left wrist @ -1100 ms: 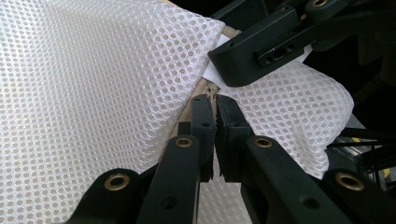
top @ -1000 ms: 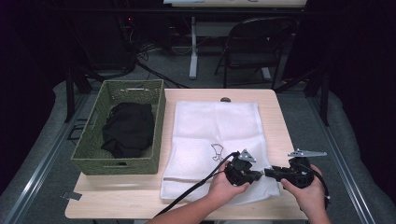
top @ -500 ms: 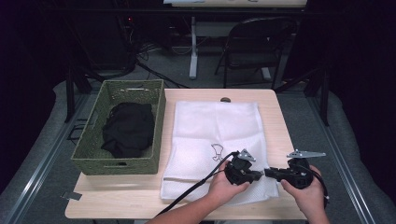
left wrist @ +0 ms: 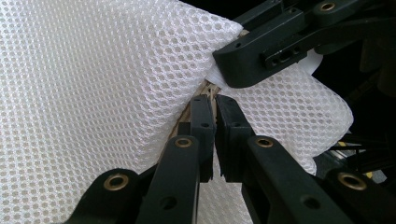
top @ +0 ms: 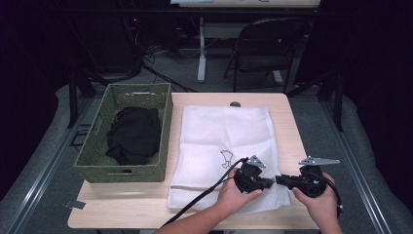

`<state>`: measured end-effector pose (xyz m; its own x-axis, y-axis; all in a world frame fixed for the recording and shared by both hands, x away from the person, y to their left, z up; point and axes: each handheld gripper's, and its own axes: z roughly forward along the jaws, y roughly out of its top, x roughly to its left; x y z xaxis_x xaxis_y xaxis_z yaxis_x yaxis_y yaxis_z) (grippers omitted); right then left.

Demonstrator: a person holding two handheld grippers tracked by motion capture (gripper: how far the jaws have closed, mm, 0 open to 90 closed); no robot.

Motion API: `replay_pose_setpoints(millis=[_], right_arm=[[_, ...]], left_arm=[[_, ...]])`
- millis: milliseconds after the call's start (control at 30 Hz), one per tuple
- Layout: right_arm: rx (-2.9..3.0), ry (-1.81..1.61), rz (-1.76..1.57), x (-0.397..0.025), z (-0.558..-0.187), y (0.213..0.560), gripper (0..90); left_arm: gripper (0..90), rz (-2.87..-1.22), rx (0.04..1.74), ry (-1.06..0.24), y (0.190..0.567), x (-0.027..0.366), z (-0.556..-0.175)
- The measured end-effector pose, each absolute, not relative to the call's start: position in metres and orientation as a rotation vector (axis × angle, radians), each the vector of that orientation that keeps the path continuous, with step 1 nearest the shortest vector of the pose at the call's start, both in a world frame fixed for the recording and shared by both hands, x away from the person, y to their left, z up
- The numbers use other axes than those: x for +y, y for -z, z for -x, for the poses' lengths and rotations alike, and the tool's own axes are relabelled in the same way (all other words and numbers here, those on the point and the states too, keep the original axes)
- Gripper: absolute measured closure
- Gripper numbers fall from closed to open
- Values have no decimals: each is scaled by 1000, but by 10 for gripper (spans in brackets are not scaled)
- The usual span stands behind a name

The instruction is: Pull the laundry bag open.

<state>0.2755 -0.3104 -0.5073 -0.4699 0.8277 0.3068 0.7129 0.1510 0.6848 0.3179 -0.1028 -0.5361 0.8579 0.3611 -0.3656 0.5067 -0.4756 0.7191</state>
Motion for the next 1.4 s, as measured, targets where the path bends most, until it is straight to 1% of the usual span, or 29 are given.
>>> replay_pose_setpoints(millis=[133,300,633,733,1400], right_arm=[[2276,-1219,-1534,-310,-275,507,828],[2280,-1216,-1531,-309,-275,507,828],[2288,-1171,-1505,-305,-275,508,829],[2284,-1175,-1503,-306,-274,507,830],[2260,-1145,-1495,-306,-272,505,834]], left_arm=[[866,-2133,617,193,536,-103,-318],[869,-2131,618,213,536,-102,-319],[870,-2172,598,159,535,-106,-316],[870,-2157,607,188,535,-105,-318],[872,-2130,627,211,535,-103,-320]])
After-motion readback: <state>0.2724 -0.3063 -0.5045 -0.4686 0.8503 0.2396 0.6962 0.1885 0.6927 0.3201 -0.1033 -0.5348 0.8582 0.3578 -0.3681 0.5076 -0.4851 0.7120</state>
